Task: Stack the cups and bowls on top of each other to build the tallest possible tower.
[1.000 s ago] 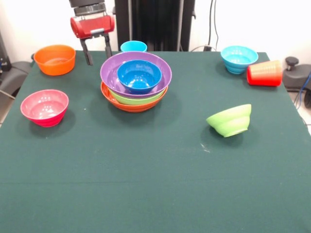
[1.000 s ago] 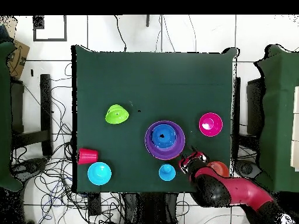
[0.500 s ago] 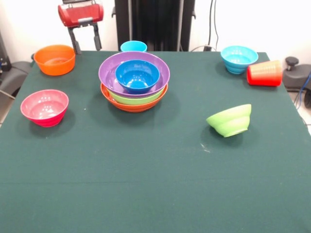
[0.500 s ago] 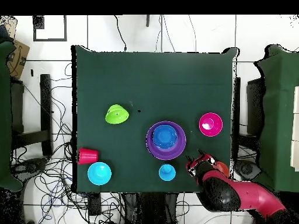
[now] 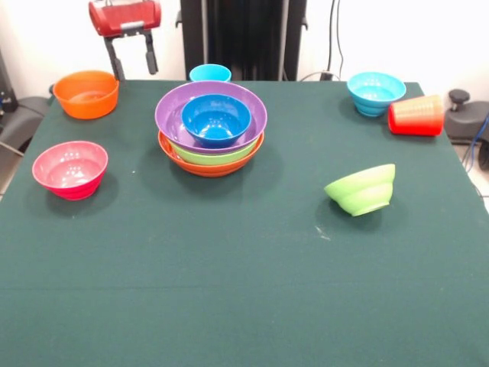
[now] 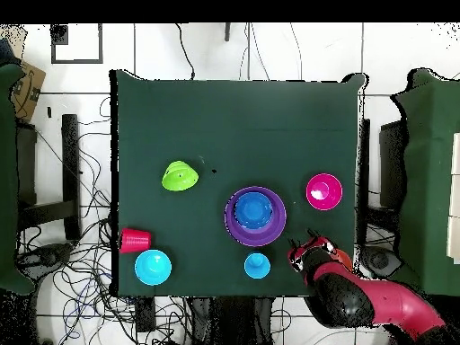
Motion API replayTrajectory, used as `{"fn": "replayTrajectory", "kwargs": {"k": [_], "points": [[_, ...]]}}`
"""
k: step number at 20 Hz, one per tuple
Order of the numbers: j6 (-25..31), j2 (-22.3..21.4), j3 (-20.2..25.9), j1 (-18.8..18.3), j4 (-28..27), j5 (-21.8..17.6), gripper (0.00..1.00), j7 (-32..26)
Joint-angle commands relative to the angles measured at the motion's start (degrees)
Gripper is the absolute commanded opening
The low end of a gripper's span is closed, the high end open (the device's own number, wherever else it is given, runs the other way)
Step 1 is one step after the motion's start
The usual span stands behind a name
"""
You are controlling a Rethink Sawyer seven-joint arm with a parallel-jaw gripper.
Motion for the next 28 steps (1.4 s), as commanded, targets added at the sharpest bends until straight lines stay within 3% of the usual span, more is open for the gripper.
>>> {"fn": "replayTrajectory", "kwargs": {"k": [1, 6, 9, 13, 16, 23, 28], "points": [[18.05, -9.84, 10.34, -2.86, 2.05, 9.82, 1.00, -6.72], [29.76, -16.58, 16.43, -6.03, -1.86, 17.47, 1.00, -13.64], [36.33, -16.27, 18.24, -6.23, -6.66, 17.98, 1.00, -16.21], [39.00, -13.09, 19.43, -5.61, -11.09, 15.16, 1.00, -16.39], [35.63, -10.25, 21.12, -5.84, -12.00, 12.55, 1.00, -15.93], [43.85, -7.35, 22.78, -3.53, -16.17, 7.57, 1.00, -23.64], [47.01, -6.46, 24.10, -3.96, -15.66, 5.99, 1.00, -27.08]]}}
